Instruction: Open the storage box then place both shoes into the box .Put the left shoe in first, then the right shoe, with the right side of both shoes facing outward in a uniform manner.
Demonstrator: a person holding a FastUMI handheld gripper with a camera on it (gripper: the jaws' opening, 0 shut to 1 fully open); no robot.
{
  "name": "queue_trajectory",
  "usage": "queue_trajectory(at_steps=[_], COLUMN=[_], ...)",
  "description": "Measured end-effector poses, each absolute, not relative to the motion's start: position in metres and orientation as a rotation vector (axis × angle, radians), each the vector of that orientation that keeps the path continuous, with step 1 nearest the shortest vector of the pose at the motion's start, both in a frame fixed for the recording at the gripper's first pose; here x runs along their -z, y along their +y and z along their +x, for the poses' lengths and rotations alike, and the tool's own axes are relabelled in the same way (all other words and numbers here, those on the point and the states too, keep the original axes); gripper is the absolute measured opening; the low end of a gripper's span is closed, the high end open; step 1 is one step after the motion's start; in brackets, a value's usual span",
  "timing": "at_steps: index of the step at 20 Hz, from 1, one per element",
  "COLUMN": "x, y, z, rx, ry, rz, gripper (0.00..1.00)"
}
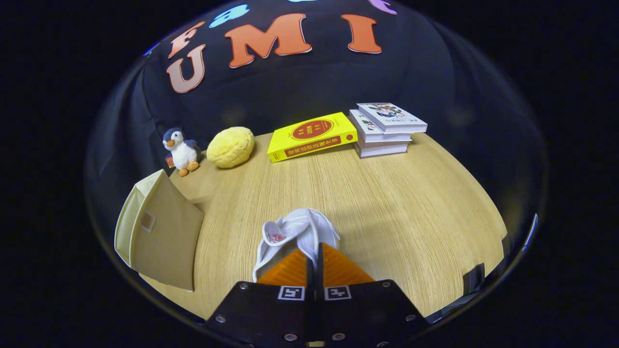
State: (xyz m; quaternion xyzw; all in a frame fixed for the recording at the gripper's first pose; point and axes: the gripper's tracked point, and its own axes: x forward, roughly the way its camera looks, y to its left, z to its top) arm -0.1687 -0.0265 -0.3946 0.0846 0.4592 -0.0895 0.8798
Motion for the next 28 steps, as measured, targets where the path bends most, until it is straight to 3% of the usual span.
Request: queue_trajectory(at_steps=[15,22,28], x=[0.265,0.275,0.314], y=[0.150,0.257,0.289], z=[-0.095,-0.095,-0.100], rx=[-0.059,-0.150,-0.108], ry=[0.826,0.875,0.959], rz=[0.293,0.318,0.285], gripper=[0.00,0.01,0.01])
